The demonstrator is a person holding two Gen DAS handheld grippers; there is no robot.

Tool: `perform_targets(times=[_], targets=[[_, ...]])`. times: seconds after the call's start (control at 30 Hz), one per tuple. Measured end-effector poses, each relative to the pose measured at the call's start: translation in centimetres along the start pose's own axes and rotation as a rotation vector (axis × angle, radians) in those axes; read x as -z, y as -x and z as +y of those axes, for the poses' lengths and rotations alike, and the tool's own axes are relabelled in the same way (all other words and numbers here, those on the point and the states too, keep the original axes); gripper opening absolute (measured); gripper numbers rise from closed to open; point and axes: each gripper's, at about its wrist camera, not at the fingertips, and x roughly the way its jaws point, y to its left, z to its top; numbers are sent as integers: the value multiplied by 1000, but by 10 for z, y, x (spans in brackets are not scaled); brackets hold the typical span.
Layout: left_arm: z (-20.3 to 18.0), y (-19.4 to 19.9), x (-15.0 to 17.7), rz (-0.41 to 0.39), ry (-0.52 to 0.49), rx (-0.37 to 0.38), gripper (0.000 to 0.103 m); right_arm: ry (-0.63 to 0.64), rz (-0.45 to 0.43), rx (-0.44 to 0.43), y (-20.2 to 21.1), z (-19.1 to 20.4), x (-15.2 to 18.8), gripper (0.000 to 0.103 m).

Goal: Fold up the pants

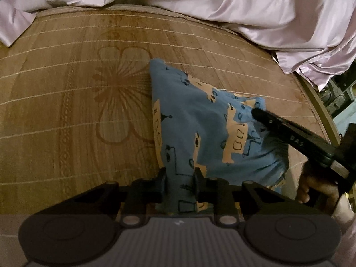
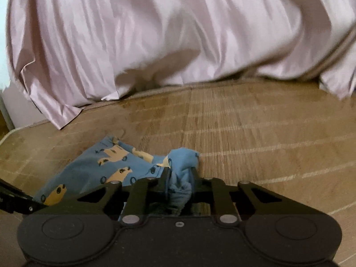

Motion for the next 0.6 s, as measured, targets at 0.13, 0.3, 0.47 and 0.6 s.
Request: perform_targets(times=[0.13, 0.3, 0.47, 0.6], targets=[[-6, 5, 0, -20, -29, -3, 20, 83, -47, 27, 12, 15, -8, 17], [-10, 11, 1, -38, -35, 16, 19, 130, -104, 32, 25, 24, -18, 17], [-14, 20, 3, -63, -55, 25, 19, 158, -133, 33, 30, 30, -25, 17], [-13, 24, 4, -67, -52, 26, 19, 195, -139, 41, 31, 34, -25, 17]])
